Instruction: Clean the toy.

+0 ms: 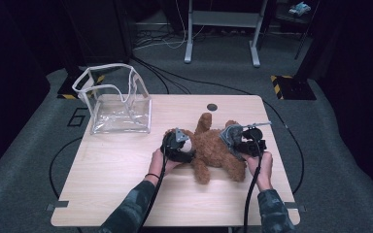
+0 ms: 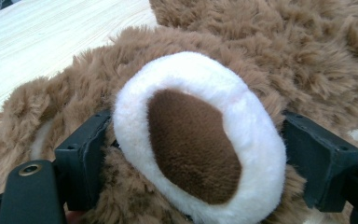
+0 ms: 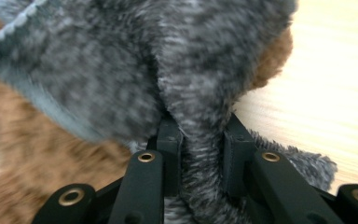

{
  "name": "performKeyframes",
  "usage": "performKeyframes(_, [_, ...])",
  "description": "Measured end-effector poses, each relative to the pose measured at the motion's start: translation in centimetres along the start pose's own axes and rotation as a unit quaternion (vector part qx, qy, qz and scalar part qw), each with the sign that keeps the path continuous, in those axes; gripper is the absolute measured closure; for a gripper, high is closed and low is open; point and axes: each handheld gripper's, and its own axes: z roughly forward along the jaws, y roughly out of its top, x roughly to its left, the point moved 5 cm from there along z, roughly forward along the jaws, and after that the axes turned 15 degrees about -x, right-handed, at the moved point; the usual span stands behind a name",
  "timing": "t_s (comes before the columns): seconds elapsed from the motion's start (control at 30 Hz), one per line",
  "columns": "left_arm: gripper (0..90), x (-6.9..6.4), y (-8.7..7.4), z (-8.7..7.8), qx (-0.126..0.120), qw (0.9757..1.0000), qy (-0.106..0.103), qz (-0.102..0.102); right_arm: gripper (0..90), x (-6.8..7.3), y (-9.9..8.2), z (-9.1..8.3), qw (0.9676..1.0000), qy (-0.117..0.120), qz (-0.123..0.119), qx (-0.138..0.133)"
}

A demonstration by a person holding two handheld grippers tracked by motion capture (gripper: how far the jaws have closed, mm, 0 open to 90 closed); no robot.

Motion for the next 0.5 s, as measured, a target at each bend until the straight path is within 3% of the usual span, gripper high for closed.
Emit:
performKeyframes(0.07, [17.7,0.0,0.0,0.0,-0.001,1.0,0.001,-0.001,73.7,-0.4,-0.5,0.9,0.9999,-0.003,0.005,0.012])
performKeyframes(0.2, [17.7,0.0,0.0,0.0,-0.001,1.0,0.002,-0.002,73.9,-1.2,-1.4,2.1,0.9975,-0.046,-0.027,0.047])
performKeyframes(0.33, [17.7,0.0,0.0,0.0,-0.001,1.0,0.002,-0.002,73.6,-2.5,-3.1,2.7,0.9875,-0.086,-0.072,0.111])
performKeyframes(0.4, [17.7,0.0,0.0,0.0,0.0,1.0,0.001,-0.002,73.6,-3.1,-3.2,2.0,0.9887,-0.084,-0.061,0.108])
performKeyframes(0.5, [17.7,0.0,0.0,0.0,0.002,1.0,-0.001,-0.002,73.5,-3.6,-2.4,-0.3,0.9931,-0.084,-0.034,0.074])
